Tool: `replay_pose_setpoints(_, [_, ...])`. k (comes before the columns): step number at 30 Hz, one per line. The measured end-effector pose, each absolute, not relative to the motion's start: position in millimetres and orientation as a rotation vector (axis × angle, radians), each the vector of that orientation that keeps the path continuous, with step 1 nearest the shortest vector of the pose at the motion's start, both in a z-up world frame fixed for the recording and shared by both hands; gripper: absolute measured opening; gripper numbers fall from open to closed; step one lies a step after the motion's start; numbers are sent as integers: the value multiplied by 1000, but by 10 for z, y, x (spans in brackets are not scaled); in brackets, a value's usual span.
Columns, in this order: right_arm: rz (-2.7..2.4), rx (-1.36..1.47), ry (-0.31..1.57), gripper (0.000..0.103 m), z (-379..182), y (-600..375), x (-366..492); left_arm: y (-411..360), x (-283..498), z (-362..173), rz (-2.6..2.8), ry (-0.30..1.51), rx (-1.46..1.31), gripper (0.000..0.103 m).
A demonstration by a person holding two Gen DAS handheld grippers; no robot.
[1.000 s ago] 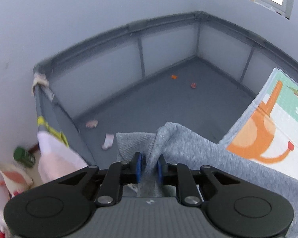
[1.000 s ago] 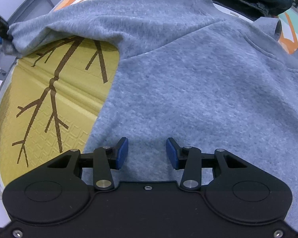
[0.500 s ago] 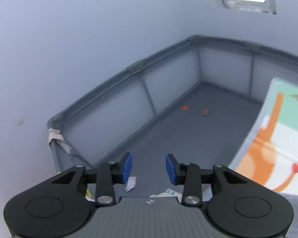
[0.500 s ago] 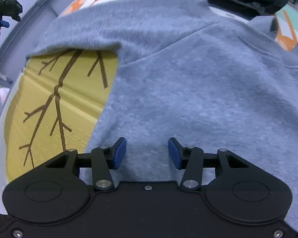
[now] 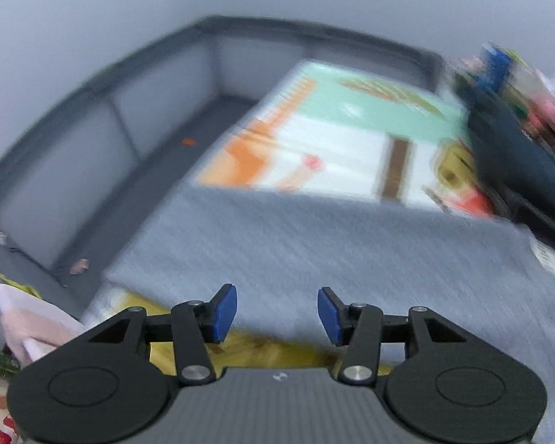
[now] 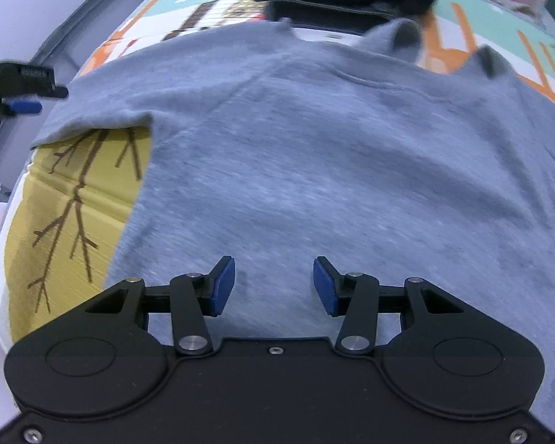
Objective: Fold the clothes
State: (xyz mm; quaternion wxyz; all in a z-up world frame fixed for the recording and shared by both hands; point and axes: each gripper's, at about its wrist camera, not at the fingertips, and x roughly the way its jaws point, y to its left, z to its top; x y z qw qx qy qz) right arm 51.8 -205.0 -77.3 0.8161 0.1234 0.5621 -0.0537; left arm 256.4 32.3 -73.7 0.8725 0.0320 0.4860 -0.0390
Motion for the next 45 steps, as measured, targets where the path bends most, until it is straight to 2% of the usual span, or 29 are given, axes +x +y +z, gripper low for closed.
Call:
replay_pose_setpoints(10, [-175,297,1186,45,-702,-2435,-21,-302,1585,-866,-255,1078,174,57])
replay_pose_setpoints(13, [-194,309,1184,45,-702,-2528,-171,-475,1348,-900,-285,1096,196,67])
replay_pose_setpoints(16, [-214,331,1182,45,-708,-2629,-322,-574,1143,-944,-302,1125,188,69])
replay_pose_setpoints(24, [-282,405,1182,45,-752,-2963,-812,-506,767,-1115,-253,1155,193,72])
replay_pose_setpoints(26, [-308,431,1185,45,-778,-3069,-947,-453,718,-1118,-234,1146,200,80])
replay_pose_setpoints(35, [-433,511,1233,45,-995,-3400,-1401,-134,573,-1159,-206,1161,203,88])
replay_pose_setpoints(45, [-478,453,1240,45,-1038,-3411,-1487,31,356,-1152,-256,1126,325,87])
